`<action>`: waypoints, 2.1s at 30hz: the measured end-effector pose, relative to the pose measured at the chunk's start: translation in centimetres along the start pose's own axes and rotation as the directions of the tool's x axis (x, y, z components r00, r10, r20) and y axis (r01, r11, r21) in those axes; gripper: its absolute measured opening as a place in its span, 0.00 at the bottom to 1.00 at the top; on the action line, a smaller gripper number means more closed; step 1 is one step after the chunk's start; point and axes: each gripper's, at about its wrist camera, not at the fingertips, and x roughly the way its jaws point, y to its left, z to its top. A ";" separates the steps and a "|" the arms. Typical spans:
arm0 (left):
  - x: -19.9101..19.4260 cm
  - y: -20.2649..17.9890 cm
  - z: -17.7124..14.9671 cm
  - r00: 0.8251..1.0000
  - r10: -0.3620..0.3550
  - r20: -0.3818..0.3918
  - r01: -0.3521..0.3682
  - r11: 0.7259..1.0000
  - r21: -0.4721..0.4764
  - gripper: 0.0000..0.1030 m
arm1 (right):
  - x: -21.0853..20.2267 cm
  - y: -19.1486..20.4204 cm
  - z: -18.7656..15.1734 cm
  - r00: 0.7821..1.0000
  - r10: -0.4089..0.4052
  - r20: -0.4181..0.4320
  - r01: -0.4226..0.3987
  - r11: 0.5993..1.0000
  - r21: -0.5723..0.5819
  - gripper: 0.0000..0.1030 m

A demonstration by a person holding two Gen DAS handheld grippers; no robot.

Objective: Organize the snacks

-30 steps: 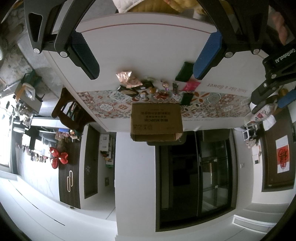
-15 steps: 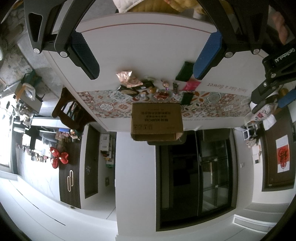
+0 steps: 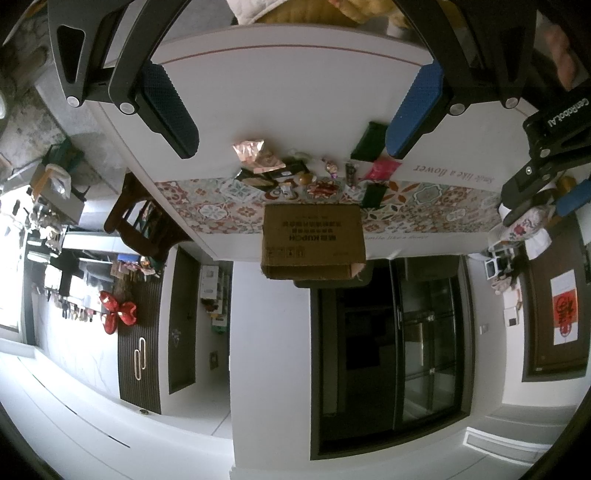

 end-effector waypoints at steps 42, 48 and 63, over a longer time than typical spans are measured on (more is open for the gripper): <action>4.2 -1.3 -0.1 0.997 -0.038 -0.066 0.044 0.995 0.093 1.00 | 3.3 -1.0 -0.8 0.999 -0.040 -0.034 0.040 0.999 -0.022 0.99; 7.8 -3.2 -0.6 0.990 -0.053 -0.130 0.071 0.988 0.135 1.00 | 6.6 -2.1 -0.7 0.996 -0.053 -0.067 0.051 0.998 -0.032 0.99; 16.3 -6.9 -2.6 0.937 -0.072 -0.341 0.118 0.986 0.116 0.90 | 15.9 -4.8 -0.9 0.980 -0.015 -0.198 0.009 0.999 -0.035 0.99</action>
